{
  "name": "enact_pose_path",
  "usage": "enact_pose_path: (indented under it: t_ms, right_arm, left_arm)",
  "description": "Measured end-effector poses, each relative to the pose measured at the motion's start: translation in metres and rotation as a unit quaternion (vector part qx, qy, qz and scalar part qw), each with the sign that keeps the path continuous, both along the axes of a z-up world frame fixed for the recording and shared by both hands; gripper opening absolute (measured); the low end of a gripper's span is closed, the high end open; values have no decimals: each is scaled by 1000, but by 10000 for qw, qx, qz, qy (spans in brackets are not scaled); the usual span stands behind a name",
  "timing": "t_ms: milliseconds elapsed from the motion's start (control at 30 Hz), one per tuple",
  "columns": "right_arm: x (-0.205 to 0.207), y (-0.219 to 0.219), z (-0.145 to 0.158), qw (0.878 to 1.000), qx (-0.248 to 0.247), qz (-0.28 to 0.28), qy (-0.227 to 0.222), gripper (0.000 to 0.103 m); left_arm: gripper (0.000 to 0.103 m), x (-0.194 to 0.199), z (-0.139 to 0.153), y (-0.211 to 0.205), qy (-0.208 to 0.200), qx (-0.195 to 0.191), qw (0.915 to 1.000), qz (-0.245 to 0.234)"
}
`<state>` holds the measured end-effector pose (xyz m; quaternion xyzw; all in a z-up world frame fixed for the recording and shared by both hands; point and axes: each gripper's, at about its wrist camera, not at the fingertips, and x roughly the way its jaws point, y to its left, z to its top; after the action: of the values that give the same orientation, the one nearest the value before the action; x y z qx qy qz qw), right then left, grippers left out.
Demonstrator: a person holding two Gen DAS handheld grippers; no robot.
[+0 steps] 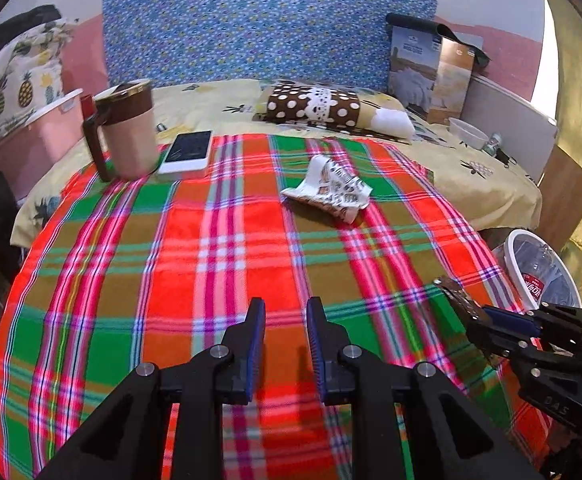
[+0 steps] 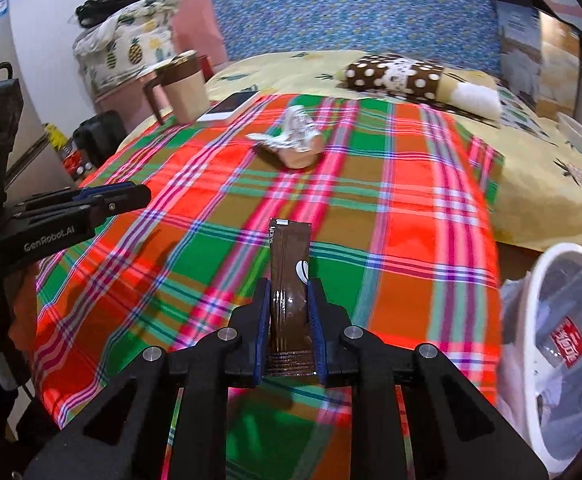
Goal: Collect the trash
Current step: 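Grasp the cartoon-printed paper cup with the left gripper while the right gripper holds the strip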
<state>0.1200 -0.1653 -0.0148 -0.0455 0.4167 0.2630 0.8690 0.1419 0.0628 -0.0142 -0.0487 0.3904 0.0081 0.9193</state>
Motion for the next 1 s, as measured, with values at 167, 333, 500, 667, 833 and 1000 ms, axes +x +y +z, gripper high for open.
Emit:
enact_pose_path:
  t_ms: [167,333,500,667,833,1000]
  right_arm:
    - [7,-13,3,9998,63,-162,-55,21]
    - [14,-22,3,9996,102,-269,-83,21]
    - [19,-29,1,9994,118,-328,-89,21]
    - [23,-30,-1,9993,120,-359,-80,21]
    - [27,-33,-4,9991,129,-393,-66,21]
    - [30,-37,-5,9990,151,-424,-61,21]
  left_arm:
    - [32,21,5,-10,-20,-9,9999,-151]
    - [32,46,5,-16,-22,39,9997,-221]
    - [39,70,3,-14,-18,-86,9998,-198]
    - [42,96,-3,-3,20,-277,9996,-54]
    - [42,121,-11,5,152,-734,9972,0]
    - [43,144,-22,7,430,-1209,9915,203]
